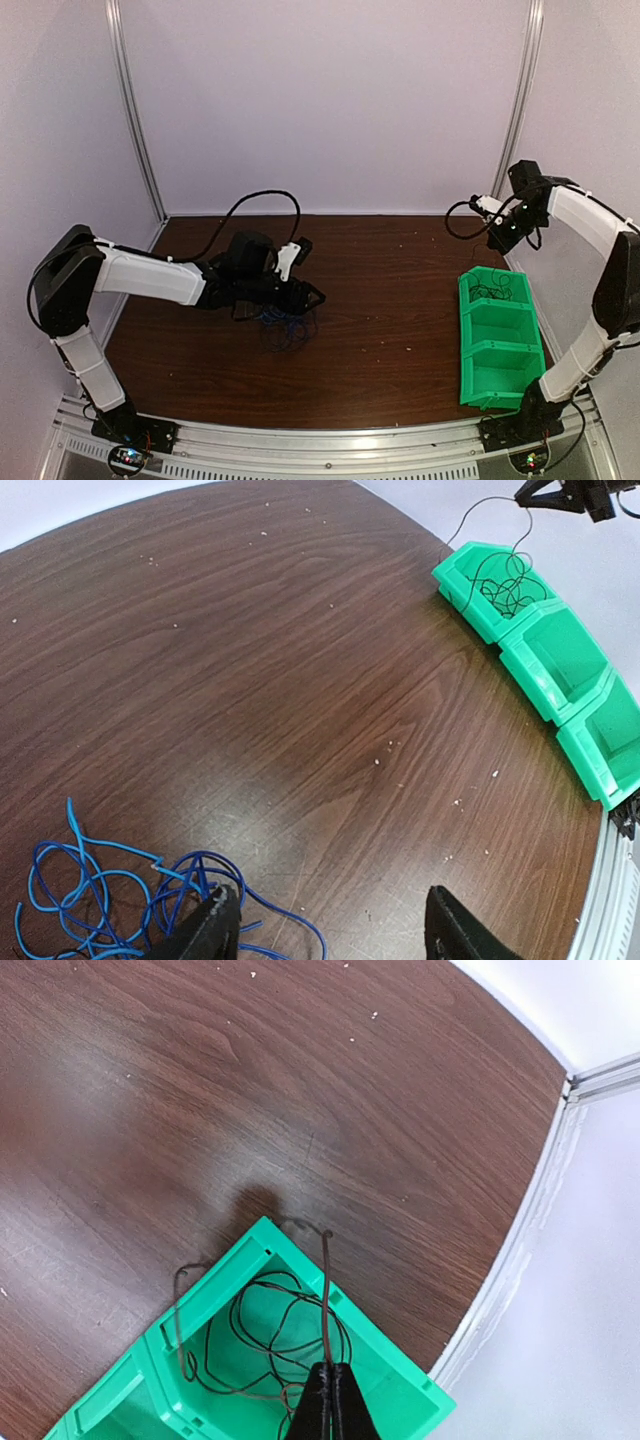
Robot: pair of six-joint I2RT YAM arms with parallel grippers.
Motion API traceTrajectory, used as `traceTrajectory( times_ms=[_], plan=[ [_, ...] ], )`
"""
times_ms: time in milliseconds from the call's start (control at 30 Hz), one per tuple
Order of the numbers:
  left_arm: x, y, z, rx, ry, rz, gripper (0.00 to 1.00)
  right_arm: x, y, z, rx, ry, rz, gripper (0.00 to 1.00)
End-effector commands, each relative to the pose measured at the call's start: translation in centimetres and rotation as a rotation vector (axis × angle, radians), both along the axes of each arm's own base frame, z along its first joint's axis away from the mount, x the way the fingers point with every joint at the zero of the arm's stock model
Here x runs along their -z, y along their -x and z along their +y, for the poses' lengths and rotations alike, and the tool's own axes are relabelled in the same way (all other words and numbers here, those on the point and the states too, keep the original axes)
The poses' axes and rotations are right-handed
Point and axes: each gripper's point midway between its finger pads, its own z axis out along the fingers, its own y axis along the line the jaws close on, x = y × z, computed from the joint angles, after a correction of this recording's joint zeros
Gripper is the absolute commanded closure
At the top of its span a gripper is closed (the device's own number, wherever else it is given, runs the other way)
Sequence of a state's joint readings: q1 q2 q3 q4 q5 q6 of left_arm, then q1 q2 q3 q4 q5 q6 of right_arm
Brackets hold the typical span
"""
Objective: Untangle the cables
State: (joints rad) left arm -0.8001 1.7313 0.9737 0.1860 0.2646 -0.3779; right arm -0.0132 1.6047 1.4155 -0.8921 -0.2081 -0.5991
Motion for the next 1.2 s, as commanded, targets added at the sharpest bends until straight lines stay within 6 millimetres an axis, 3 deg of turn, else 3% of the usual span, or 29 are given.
traceTrajectory(
  times_ms=[0, 200, 433, 533, 733, 967, 1067, 1133, 1167],
  plan=[
    [-0.6, -0.5, -1.1, 0.013, 0.049, -0.010, 0.36, 1.0, 2.9, -1.7, 0.011, 0.080, 0.054, 1.00],
    [-0.3, -0.6, -1.2, 0.013, 0.048, -0.004, 0.36, 2.6, 5.1, -3.8, 0.033, 0.146, 0.095, 1.00],
    [0.1, -0.6, -1.3, 0.012, 0.049, 0.008, 0.36, 1.4, 6.0, -5.3, 0.059, 0.142, 0.067, 1.00],
    [0.1, -0.6, -1.5, 0.014, 0.054, 0.012, 0.36, 3.1, 6.2, -5.5, 0.056, 0.131, 0.105, 1.00],
    [-0.1, -0.6, -1.4, 0.012, 0.055, 0.015, 0.36, 9.2, 7.0, -5.0, 0.048, 0.092, 0.227, 1.00],
    [0.3, -0.2, -0.9, 0.005, 0.047, 0.024, 0.36, 12.5, 6.8, -4.8, 0.048, 0.065, 0.290, 1.00],
    [0.5, -0.2, -0.8, 0.002, 0.049, 0.028, 0.36, 13.3, 6.8, -4.7, 0.051, 0.057, 0.321, 1.00],
    [0.5, -0.2, -0.8, -0.001, 0.049, 0.026, 0.36, 12.3, 6.5, -4.6, 0.051, 0.047, 0.302, 0.99],
    [0.6, -0.2, -0.8, -0.003, 0.049, 0.026, 0.36, 11.4, 6.1, -4.5, 0.052, 0.042, 0.283, 0.93]
  ],
)
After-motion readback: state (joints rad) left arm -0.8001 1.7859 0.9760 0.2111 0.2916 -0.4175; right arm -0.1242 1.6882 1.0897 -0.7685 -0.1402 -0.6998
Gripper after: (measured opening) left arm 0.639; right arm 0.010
